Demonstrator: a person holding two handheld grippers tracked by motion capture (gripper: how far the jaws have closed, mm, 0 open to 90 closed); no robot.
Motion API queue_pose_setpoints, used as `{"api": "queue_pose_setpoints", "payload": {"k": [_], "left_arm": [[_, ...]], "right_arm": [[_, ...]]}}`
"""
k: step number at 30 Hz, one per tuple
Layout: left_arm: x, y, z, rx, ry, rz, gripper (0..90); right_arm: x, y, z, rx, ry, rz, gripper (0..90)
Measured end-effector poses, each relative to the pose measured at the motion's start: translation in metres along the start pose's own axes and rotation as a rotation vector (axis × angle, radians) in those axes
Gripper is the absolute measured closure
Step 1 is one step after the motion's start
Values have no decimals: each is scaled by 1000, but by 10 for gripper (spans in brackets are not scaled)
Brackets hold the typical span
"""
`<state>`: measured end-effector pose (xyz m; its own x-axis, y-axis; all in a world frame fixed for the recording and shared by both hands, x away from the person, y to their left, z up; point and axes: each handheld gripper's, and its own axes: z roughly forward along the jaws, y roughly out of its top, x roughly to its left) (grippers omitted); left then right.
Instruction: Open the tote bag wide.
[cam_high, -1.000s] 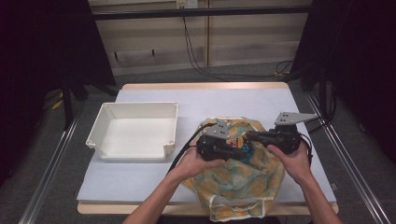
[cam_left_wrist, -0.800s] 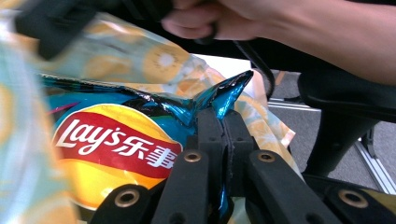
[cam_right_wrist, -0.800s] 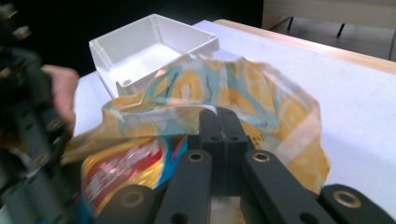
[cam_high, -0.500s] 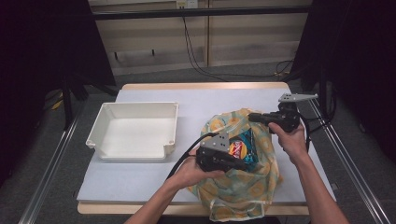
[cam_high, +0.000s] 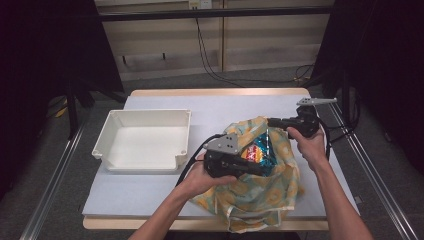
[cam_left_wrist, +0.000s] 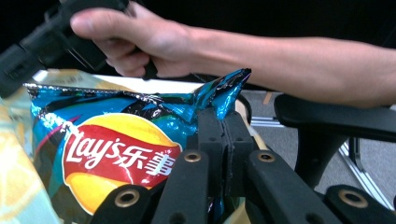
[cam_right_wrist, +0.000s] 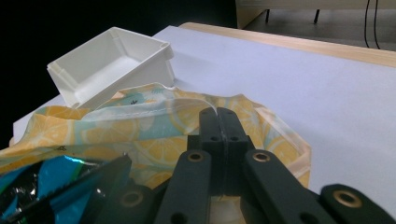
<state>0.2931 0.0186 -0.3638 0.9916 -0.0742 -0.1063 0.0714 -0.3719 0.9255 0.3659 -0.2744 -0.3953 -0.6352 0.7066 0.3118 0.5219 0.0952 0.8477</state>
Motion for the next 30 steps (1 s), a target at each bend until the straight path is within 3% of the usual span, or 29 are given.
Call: {"api": "queue_pose_setpoints", "payload": {"k": [4,9,19,30], "left_arm": [[4,9,-5,-22,21,6,884],[13,17,-10,-72,32,-22,884],[23,33,-17,-123,56,-63,887],[31,47,-22,-174,85,-72,886]], "right_arm": [[0,0,0,7,-13,-5,900],[2,0,1,10,-18,-12,900],[2,3,-3,5,-35,-21,900],[3,0,-5,11,-37,-15,900]]}}
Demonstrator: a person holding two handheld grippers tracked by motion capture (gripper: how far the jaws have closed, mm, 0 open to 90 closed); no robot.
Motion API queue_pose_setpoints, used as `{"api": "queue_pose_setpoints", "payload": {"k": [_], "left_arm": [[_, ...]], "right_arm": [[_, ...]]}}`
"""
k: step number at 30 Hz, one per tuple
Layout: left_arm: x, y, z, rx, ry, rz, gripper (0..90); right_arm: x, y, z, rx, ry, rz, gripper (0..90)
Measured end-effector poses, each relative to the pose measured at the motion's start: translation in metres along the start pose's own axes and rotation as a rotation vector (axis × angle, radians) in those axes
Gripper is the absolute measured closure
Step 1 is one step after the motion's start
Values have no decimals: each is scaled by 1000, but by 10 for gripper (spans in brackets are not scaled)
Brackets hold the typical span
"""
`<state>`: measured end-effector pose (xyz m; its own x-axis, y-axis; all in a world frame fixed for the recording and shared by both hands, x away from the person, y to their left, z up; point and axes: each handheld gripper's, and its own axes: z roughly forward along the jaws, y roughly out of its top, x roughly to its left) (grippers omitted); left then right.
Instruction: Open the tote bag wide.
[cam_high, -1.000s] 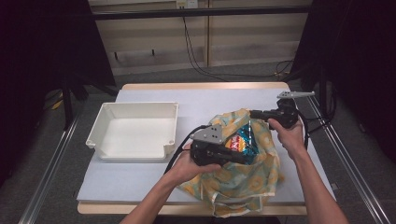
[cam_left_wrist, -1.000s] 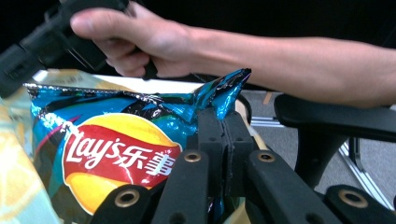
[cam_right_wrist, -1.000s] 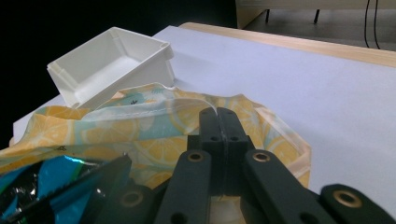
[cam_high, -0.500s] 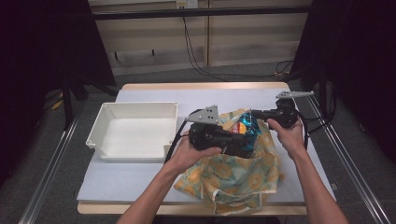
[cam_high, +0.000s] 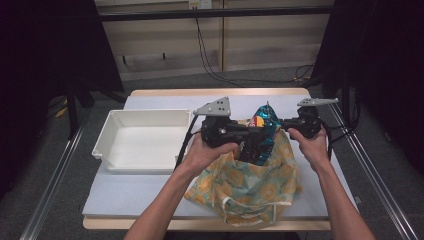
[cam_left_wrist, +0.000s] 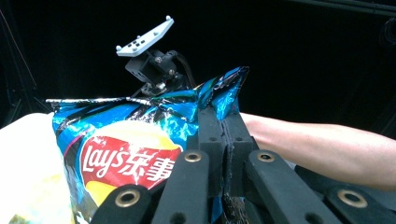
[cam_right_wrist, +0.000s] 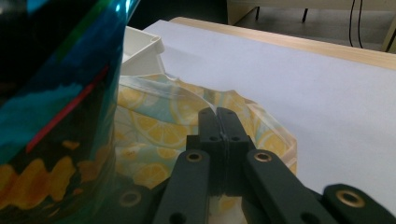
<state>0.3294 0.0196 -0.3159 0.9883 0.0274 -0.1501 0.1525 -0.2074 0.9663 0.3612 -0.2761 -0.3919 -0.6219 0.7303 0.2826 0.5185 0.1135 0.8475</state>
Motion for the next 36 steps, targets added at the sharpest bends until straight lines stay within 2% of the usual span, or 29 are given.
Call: {"api": "queue_pose_setpoints", "payload": {"k": [9,10,12,17,20,21,22,27,28,31,35,36], "left_arm": [[0,14,6,-14,-2,-9,886],[0,18,6,2,-2,7,886],[0,24,6,-1,4,12,886],[2,39,0,-33,22,14,887],[2,45,-6,-50,28,29,886],[1,46,-8,-66,30,24,886],[-1,48,-13,-72,30,36,886],[0,51,-20,-83,46,33,886],[0,53,-21,-88,50,24,887],[1,59,-20,-71,69,39,887],[4,64,-18,-94,70,30,887],[5,66,-18,-82,75,33,887]], "right_arm": [[1,0,-1,7,4,-11,900],[1,0,-1,8,6,-13,900],[1,0,-2,8,3,-11,897],[2,-1,-1,13,0,-18,886],[3,-1,-1,12,-1,-21,885],[3,-1,-1,13,1,-20,885],[3,-1,-1,17,-4,-24,885],[4,-2,0,14,-8,-26,884],[6,-4,1,21,-10,-36,888],[8,-5,3,23,-1,-39,889],[11,-7,6,27,3,-47,890],[11,-8,6,29,2,-49,890]]}}
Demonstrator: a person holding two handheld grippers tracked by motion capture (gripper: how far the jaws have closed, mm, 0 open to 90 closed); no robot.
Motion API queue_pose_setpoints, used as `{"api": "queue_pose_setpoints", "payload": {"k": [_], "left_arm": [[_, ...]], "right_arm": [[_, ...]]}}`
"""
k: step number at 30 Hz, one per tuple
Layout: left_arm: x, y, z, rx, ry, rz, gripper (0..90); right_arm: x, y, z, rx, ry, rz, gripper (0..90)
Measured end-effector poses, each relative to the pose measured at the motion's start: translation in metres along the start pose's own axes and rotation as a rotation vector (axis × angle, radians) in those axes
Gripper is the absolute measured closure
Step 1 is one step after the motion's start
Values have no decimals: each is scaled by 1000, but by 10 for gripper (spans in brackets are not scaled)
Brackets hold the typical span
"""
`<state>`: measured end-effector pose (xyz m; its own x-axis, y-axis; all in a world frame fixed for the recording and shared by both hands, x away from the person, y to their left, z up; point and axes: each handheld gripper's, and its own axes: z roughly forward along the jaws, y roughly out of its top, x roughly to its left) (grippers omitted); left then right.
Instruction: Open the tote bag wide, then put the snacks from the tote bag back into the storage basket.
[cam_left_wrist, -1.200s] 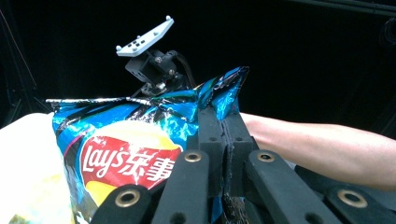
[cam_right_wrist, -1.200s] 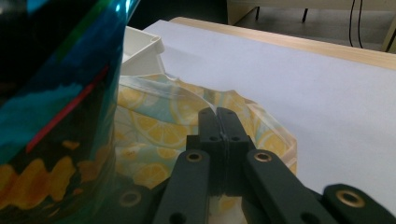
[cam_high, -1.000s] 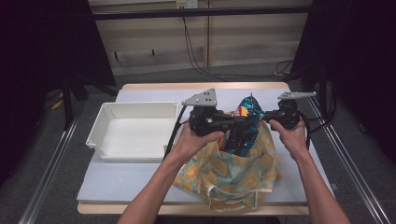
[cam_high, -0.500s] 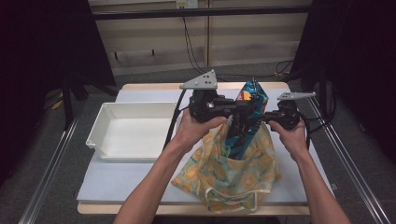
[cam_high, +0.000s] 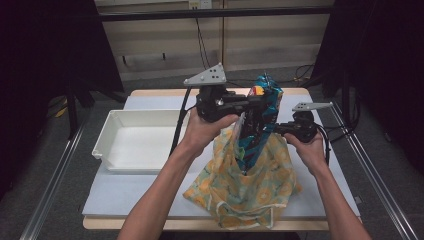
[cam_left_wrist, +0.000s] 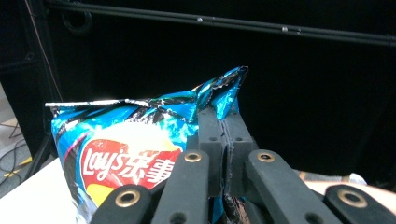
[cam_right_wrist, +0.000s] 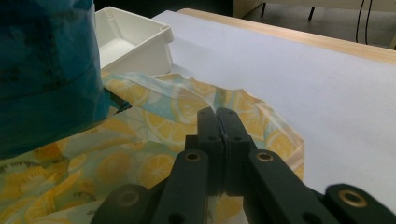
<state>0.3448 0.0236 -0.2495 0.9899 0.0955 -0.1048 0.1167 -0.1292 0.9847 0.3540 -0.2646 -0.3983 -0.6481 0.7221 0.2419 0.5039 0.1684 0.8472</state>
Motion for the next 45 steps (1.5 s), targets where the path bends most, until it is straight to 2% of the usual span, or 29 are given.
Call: {"api": "queue_pose_setpoints", "payload": {"k": [5,7,8,13,16,20,23,24,25,26,27,28,29,30,33,35,36,39,41,45], "left_arm": [[2,4,-8,-25,5,-2,887],[3,6,-14,-26,21,2,886],[4,7,-20,-50,22,1,887],[4,11,-30,-41,53,15,887],[5,17,-40,-63,76,14,887],[4,23,-50,-45,99,33,887],[8,17,-54,-41,126,8,887],[9,15,-56,-30,143,12,887],[10,13,-58,-39,148,9,887],[11,11,-59,-51,138,-1,887],[13,11,-61,-48,142,-2,887],[14,11,-63,-48,149,-2,887],[16,11,-65,-51,148,-10,887],[18,12,-68,-48,149,-9,887],[22,13,-77,-50,181,-16,886],[24,13,-85,-56,198,-16,887],[26,11,-92,-61,219,-22,887],[28,8,-98,-52,238,-20,887],[29,2,-103,-53,254,-26,887],[32,-6,-113,-36,280,-39,887]], "right_arm": [[-4,-3,-2,3,-14,6,882],[-5,-3,-4,-6,-16,14,871],[-5,-4,-6,-2,-24,11,849],[-4,-7,-5,-9,-19,12,846],[-3,-7,-5,-8,-18,6,855],[-2,-7,-7,-16,-22,13,851],[-2,-8,-6,-13,-25,7,836],[-1,-9,-6,-14,-21,3,792],[-1,-9,-6,-14,-21,3,792],[0,-10,-7,-13,-23,-1,751],[1,-10,-8,-16,-32,5,701],[1,-11,-10,-15,-42,-4,612],[1,-11,-10,-15,-42,-4,612],[1,-12,-12,-26,-47,-3,570],[5,-15,-18,-50,-58,-6,497],[10,-17,-22,-58,-59,-24,474],[15,-19,-26,-72,-58,-33,446],[18,-22,-30,-83,-49,-36,431],[21,-24,-35,-102,-33,-21,397],[27,-25,-44,-109,-53,-35,342]]}}
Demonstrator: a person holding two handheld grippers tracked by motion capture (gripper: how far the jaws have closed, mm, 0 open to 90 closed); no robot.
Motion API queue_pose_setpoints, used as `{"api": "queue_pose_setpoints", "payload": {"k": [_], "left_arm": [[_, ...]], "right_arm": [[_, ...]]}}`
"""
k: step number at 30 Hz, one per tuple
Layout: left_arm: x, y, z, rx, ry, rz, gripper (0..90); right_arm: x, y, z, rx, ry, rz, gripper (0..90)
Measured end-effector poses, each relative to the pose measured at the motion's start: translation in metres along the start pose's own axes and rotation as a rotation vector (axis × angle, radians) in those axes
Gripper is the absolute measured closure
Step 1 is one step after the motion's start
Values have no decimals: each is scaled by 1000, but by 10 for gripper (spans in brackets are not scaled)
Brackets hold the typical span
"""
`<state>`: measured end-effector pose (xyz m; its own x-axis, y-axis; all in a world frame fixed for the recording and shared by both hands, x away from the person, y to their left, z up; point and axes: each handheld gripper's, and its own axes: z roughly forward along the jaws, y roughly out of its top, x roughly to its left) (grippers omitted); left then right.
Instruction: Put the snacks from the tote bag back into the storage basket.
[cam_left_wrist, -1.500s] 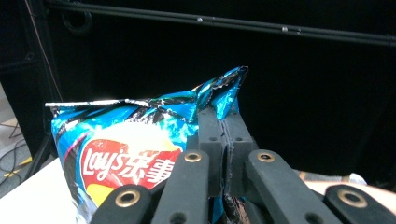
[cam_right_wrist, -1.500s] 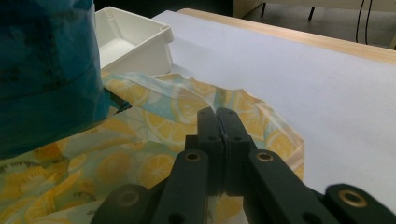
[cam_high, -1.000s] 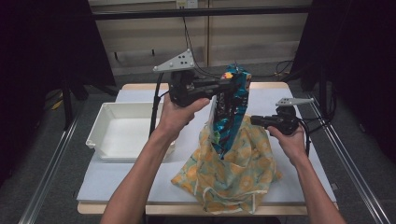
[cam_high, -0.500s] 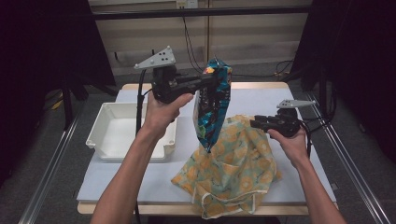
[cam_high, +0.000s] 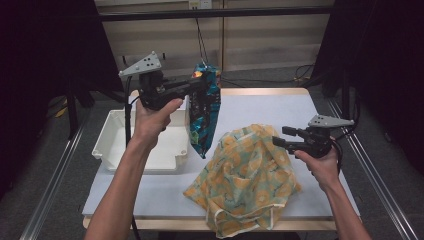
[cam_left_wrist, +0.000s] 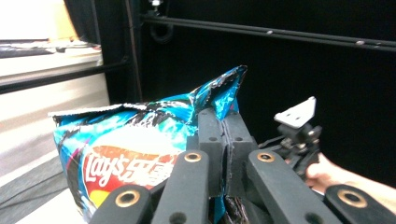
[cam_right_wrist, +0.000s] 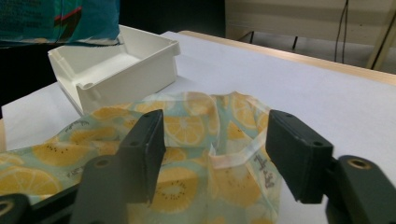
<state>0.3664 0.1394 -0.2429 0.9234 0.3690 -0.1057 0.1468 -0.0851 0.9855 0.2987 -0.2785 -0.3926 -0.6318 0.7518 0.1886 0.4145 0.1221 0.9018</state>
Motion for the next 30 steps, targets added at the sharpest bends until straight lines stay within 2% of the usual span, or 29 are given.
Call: {"api": "queue_pose_setpoints", "payload": {"k": [3,9,15,19,22,25,30], "left_arm": [[6,-3,-9,-8,21,-11,887],[17,-5,-23,4,73,-12,886],[32,-9,-40,6,133,-30,886],[36,-12,-49,6,167,-36,886],[37,-14,-56,6,190,-28,886],[41,-17,-63,14,212,-37,887],[49,-23,-73,27,266,-53,886]], "right_arm": [[3,-3,-8,1,-16,4,305],[11,-10,-22,-13,-29,5,305],[21,-16,-32,-7,-39,-21,300],[26,-22,-38,-7,-50,-32,299],[29,-28,-44,-12,-52,-20,299],[31,-35,-50,-9,-64,-15,244],[34,-45,-57,-6,-73,4,213]]}}
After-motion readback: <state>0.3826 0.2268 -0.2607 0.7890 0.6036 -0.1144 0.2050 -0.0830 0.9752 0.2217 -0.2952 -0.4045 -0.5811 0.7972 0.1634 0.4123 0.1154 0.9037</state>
